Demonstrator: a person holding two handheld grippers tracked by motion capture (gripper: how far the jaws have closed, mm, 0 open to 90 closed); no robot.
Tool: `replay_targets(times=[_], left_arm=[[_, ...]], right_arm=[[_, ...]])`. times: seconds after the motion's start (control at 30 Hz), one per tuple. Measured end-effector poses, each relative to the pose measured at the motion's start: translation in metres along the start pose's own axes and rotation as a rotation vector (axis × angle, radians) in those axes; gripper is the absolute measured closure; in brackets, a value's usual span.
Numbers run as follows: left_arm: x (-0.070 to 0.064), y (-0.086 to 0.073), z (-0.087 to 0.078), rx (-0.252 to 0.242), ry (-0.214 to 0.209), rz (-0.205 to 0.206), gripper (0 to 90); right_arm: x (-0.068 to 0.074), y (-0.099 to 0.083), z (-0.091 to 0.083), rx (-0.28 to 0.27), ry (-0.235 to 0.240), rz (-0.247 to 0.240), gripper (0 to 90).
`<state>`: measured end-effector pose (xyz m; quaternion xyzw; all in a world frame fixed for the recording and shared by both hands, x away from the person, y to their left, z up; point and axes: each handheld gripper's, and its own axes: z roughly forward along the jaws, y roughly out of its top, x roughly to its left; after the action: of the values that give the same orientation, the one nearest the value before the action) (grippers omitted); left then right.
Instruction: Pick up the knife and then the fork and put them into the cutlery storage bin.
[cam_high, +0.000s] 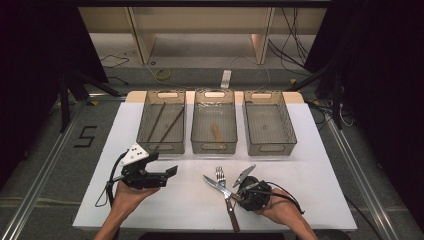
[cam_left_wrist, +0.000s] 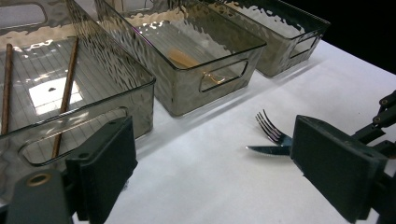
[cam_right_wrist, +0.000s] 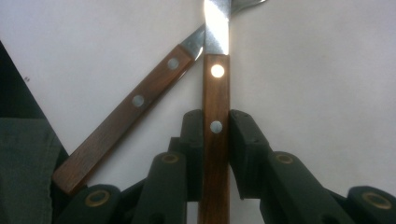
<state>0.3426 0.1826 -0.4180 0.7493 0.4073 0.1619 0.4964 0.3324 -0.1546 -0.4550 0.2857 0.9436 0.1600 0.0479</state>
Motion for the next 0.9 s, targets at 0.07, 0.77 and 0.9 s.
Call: replay_targets(times=[0.07,0.77,0.9], left_arm=[[0.000,0.000,0.000,-0.003,0.000,-0.001,13.6],[0.002,0.000,-0.001,-0.013,-0.003,-0.017,13.6],[0.002,0.000,-0.001,-0.014,0.000,-0.016,13.6]], right_arm=[[-0.002,0.000,-0.002,-0.012,0.008,0.005,76.8],[-0.034,0.003,-0.034,-0.155,-0.037,0.055,76.8],[-0.046,0.006,-0.043,-0.194,-0.044,0.080,76.8]])
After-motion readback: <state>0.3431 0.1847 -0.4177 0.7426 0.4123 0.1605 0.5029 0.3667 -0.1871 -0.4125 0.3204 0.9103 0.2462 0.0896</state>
